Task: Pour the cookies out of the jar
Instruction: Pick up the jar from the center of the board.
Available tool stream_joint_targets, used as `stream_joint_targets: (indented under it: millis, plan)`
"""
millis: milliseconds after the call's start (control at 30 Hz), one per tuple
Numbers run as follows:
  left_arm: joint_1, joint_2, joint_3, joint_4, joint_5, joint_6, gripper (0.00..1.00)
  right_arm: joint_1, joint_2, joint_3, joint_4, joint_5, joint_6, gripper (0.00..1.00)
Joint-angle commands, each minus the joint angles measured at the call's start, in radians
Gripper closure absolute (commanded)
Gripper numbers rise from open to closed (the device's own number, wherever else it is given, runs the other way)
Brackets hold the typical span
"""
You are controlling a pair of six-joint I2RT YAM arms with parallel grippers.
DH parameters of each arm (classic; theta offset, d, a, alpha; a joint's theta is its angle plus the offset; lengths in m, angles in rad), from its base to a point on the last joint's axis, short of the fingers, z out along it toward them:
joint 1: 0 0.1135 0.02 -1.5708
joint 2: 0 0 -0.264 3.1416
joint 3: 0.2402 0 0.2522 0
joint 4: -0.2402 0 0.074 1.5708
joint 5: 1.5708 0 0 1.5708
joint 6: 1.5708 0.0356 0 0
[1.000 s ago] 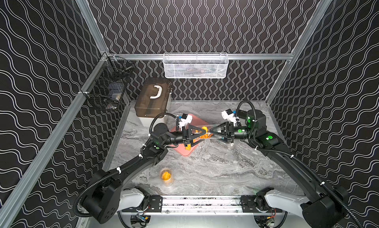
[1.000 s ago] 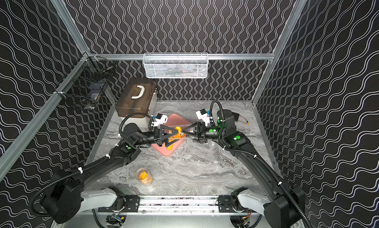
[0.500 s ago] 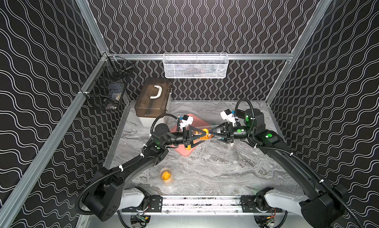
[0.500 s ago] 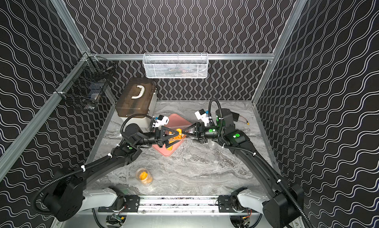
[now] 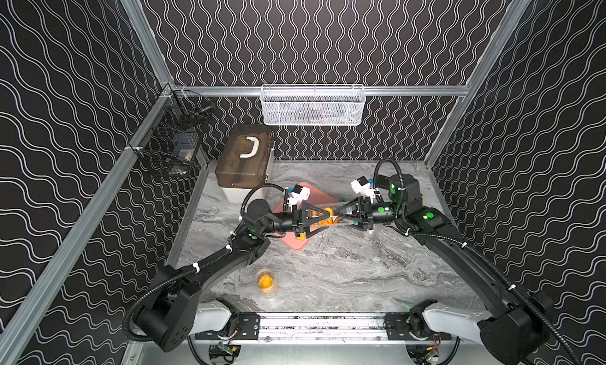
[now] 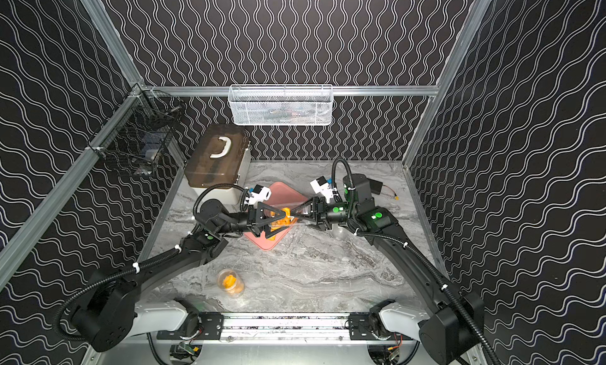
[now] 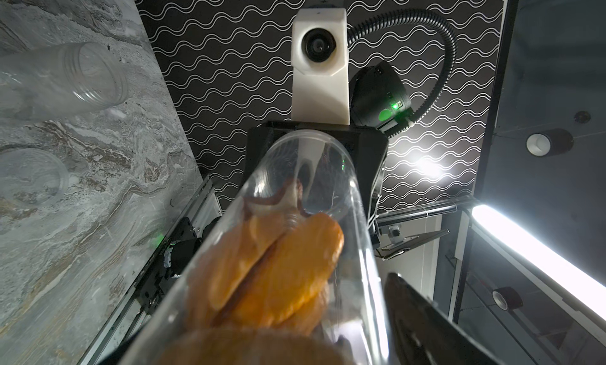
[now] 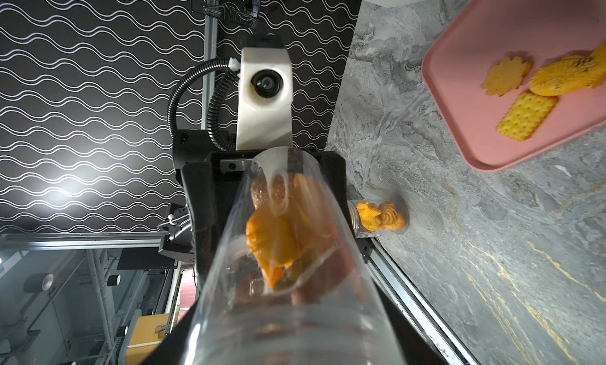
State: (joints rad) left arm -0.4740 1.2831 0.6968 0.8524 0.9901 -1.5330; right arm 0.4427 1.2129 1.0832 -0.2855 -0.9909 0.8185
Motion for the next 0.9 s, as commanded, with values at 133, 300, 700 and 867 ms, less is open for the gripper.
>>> stream_joint_targets:
  millis: [133, 300, 700, 867]
  plan:
    - [0.002, -0.028, 0.027, -0.034, 0.002, 0.076, 0.15, -0.001, -0.002, 0.003, -0.039, 0.033, -0.01, 0.35]
    - [0.002, -0.011, 0.017, 0.003, -0.011, 0.044, 0.15, -0.001, -0.005, -0.007, -0.034, 0.033, -0.012, 0.35]
    - [0.004, 0.081, -0.019, 0.283, -0.039, -0.138, 0.16, -0.001, -0.01, -0.026, -0.019, 0.046, -0.019, 0.35]
    - [0.004, 0.046, -0.008, 0.161, -0.025, -0.062, 0.19, -0.001, -0.007, -0.028, -0.012, 0.049, -0.019, 0.35]
